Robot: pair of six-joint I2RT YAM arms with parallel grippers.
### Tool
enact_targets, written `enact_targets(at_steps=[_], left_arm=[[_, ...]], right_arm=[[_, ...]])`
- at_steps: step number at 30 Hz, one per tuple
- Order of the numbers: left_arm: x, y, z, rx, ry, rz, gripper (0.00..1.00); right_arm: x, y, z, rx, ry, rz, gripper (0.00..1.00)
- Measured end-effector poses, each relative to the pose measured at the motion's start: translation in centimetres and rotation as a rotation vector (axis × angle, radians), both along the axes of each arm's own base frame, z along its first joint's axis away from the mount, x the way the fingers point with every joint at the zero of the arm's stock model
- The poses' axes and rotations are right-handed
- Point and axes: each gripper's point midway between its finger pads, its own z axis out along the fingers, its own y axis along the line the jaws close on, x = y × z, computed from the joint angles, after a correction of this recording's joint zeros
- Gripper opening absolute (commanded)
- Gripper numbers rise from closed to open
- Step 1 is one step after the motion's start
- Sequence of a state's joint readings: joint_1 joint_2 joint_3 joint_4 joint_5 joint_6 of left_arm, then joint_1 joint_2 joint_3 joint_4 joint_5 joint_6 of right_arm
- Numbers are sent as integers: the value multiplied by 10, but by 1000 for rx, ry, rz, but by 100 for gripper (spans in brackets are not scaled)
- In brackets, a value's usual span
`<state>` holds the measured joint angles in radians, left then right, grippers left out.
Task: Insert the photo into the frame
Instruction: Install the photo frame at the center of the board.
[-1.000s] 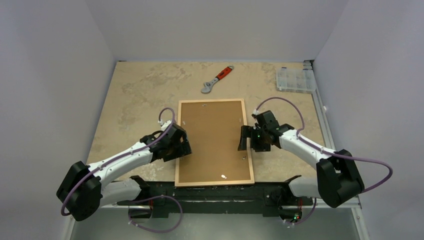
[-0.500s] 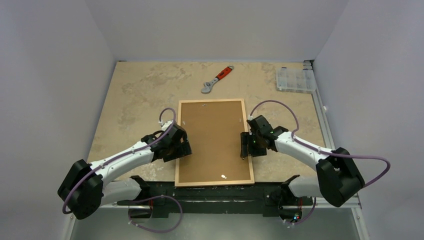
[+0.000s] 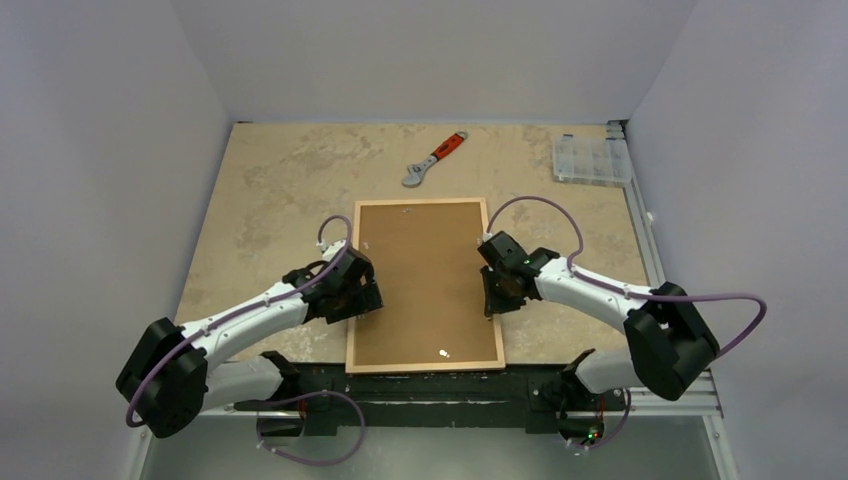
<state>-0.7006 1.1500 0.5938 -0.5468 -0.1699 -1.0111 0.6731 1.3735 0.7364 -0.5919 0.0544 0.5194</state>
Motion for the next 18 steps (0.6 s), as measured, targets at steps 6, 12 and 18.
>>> enact_targets(at_steps=[6, 12, 18], left_arm=[[-1, 3, -3, 19, 9, 5, 78], [-1, 3, -3, 19, 9, 5, 78], [-1, 4, -3, 21, 10, 5, 78]], right_arm=[[4, -2, 2, -29, -16, -20, 0], [4, -2, 2, -35, -21, -18, 0], [3, -2, 5, -32, -27, -2, 52]])
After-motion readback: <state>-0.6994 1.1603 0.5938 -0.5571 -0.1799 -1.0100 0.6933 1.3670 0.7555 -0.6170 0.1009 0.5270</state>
